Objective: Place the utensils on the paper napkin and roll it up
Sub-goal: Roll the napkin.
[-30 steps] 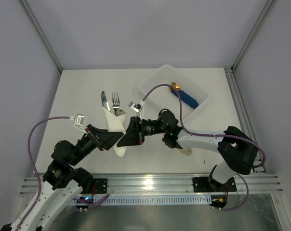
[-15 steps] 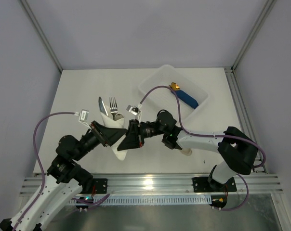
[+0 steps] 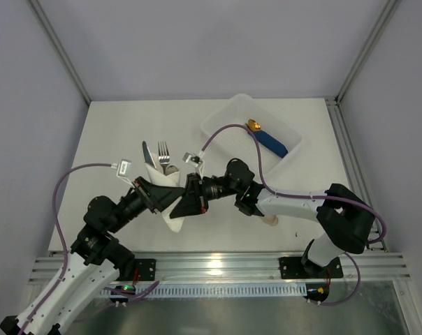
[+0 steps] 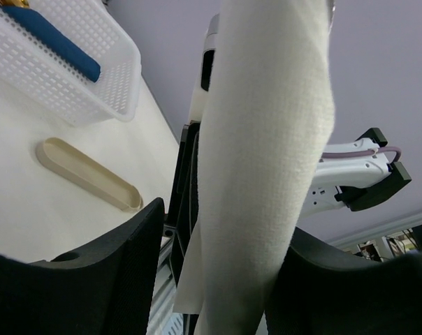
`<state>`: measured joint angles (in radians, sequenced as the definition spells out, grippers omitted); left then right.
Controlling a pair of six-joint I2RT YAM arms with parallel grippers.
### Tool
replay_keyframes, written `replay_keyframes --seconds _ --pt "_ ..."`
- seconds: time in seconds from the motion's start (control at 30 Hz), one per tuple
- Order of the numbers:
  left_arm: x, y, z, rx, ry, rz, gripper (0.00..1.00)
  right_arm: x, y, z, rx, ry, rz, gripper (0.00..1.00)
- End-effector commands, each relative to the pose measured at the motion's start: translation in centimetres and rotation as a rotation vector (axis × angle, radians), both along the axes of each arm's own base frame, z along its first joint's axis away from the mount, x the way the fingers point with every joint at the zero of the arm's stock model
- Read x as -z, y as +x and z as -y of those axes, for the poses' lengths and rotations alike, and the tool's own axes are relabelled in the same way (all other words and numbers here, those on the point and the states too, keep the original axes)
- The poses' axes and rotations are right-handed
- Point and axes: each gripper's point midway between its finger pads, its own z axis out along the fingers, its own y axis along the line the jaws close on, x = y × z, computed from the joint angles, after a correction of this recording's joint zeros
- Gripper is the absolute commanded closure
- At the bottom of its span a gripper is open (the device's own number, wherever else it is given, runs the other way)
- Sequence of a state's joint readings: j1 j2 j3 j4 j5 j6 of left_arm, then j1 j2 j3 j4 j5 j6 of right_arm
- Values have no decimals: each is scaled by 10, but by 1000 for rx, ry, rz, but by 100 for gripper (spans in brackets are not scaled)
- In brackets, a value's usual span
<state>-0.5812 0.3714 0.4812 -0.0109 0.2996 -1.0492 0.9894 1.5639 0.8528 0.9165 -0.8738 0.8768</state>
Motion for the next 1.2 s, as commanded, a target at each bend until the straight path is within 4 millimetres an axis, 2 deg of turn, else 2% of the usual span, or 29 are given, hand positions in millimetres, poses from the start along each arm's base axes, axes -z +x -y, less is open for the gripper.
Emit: replay_keyframes --seconds 0.0,0.1,0.27,0.43,0.53,0.63,0.77,0.93,1.03,1.07,1.1,1.17 --pt "0 -4 3 30 -11 2 46 -62 -3 5 20 180 141 96" --pt "2 -5 3 31 -6 1 47 -63 -3 5 23 179 140 96" --pt "7 -7 1 32 10 -21 60 -62 -2 5 30 175 138 96" --pt "8 -9 1 37 8 -30 66 -63 -1 4 37 176 140 96" --pt "8 -9 1 40 4 -34 73 -63 -1 5 35 172 139 96" --pt "6 -9 2 40 0 -36 83 -62 -1 4 39 167 146 96" --pt "5 -6 4 40 3 -46 100 -57 3 3 62 136 153 96" --pt "3 -5 3 33 -8 -50 100 -54 7 2 83 111 156 96" --pt "2 -5 1 17 0 -51 100 -50 8 2 91 92 155 82" --pt "0 -4 -1 5 2 -45 100 -45 9 1 96 71 151 65" --pt "2 -3 -2 -4 19 -49 100 -45 10 1 103 65 154 58" --pt "-2 -2 -5 -19 32 -35 100 -33 12 3 121 11 135 44"
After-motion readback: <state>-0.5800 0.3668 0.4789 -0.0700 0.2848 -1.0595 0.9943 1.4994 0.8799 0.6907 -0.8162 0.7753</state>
